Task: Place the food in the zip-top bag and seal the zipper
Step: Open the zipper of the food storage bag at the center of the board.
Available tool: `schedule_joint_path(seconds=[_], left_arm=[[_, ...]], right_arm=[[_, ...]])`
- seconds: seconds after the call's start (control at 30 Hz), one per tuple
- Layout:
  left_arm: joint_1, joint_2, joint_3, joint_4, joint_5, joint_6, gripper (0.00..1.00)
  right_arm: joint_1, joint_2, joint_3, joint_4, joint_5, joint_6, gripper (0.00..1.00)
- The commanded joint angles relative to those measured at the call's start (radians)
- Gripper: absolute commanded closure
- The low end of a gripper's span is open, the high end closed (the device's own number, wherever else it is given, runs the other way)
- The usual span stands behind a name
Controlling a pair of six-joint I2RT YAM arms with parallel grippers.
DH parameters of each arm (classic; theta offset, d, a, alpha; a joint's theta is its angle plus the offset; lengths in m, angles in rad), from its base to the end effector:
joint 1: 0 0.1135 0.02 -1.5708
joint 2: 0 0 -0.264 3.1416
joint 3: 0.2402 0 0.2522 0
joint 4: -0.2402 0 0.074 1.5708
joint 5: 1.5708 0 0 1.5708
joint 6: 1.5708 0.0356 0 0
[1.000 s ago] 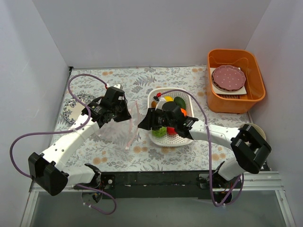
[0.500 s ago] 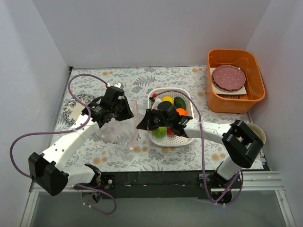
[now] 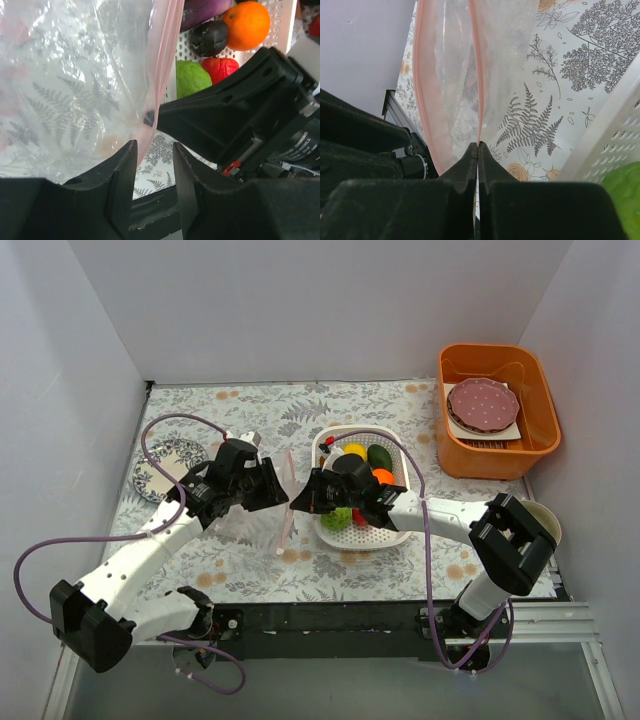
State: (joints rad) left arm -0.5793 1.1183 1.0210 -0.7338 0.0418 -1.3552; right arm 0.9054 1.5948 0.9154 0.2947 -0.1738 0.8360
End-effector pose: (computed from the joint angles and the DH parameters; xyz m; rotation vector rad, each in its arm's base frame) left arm 0.1900 -0.1261 0.3059 -0.9719 2.4344 -0.8678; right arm 0.2148 0.2836 0.2293 -0.2044 2.1831 1.2511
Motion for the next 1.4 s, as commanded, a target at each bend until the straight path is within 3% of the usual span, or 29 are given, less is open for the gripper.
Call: schedule_joint_path(seconds=[0.0,0.4,0.6,0.67,0.77,0.93,1.07,1.17,1.37], left_arm=[[-0.06,-0.055,-0.033,-0.018,-0.071,-0.048,0.66],[-0.139,-0.031,-0.081,-0.018,-0.27,-0.087,0.68],[-0.154,-0.003,-0.073,-0.003,-0.316,-0.085,0.76],[-0.157,-0.008,-0.068,0.016,-0.306,-0.078,0.76],[-0.163,-0.014,-0.067,0.034,-0.278,-0.073,0.63],[-0.174,-0.054,-0.09,0.066,-0.258,-0.091,0.59],[-0.175,-0.063,-0.107,0.091,-0.238,-0.091,0.6],[-0.175,-0.038,-0.11,0.071,-0.253,-0.088,0.67],[-0.174,-0.049,-0.13,0.111,-0.263,-0.097,0.68]], right_arm=[[-0.002,-0.012,0.053,0.026,0.025,0.006,0.99],[-0.007,-0.032,0.048,0.024,0.016,0.002,0.99],[-0.007,-0.036,0.04,0.029,0.008,0.002,0.99],[-0.007,-0.038,0.042,0.027,0.007,0.002,0.99],[-0.005,-0.039,0.042,0.021,0.011,0.002,0.99],[-0.005,-0.036,0.053,0.009,0.014,-0.003,0.99],[-0.007,-0.036,0.054,0.009,0.013,-0.005,0.99],[-0.007,-0.042,0.056,0.008,0.013,-0.009,0.99],[-0.007,-0.045,0.083,-0.037,0.011,-0.038,0.99]])
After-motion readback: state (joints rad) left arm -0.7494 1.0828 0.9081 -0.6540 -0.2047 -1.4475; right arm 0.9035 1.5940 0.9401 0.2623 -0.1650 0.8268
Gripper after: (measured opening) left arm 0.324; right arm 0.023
